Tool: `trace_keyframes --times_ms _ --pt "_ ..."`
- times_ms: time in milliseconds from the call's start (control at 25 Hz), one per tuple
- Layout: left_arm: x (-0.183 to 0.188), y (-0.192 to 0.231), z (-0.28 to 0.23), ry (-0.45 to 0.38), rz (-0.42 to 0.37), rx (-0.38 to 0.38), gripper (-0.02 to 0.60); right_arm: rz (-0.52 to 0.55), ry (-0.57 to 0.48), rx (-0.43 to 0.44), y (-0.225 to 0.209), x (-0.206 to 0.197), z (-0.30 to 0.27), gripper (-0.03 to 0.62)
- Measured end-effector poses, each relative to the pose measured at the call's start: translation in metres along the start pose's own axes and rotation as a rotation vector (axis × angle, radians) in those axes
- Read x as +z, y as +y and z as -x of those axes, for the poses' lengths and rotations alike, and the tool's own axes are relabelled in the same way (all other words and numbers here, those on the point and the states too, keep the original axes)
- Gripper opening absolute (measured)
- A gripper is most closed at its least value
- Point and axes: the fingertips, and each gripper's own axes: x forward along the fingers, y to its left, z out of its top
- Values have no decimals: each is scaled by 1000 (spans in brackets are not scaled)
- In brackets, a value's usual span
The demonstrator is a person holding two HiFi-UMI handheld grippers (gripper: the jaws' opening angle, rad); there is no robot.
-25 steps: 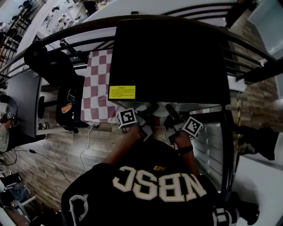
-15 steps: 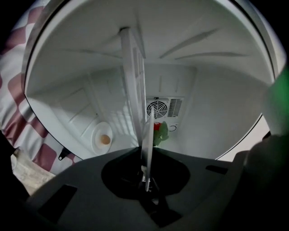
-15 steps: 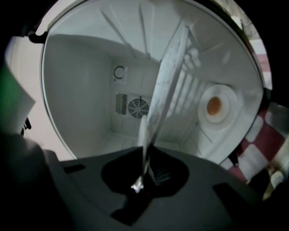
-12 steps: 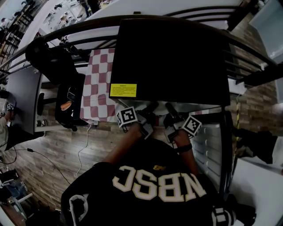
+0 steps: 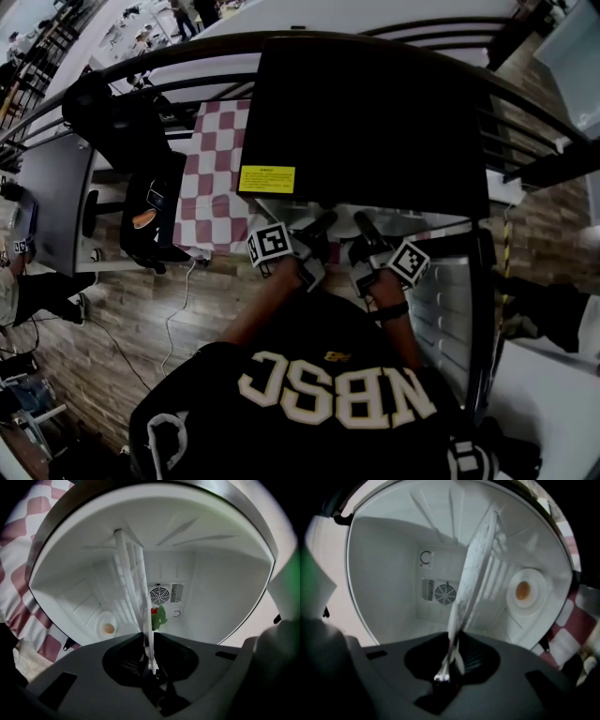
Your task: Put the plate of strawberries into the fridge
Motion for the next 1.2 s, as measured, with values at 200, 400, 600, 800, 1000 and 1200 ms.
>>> trace_keyframes --times_ms 200,400,600,800,1000,1200 --pt "3 -1 3 -2 -19 -18 112 7 -1 26 6 -1 0 112" --pt "3 -10 6 -5 -10 -38 144 28 6 53 15 -1 0 184" --pt "4 -14 13 -19 4 -50 153 73 5 18 17 0 4 210" --pt "4 -11 22 -35 7 -39 153 107 -4 11 12 2 11 219" --pt "5 -11 31 -41 -39 -36 153 129 -23 -16 8 0 21 219" --pt "1 -11 40 -28 -154 -18 153 250 -38 2 13 0 29 219"
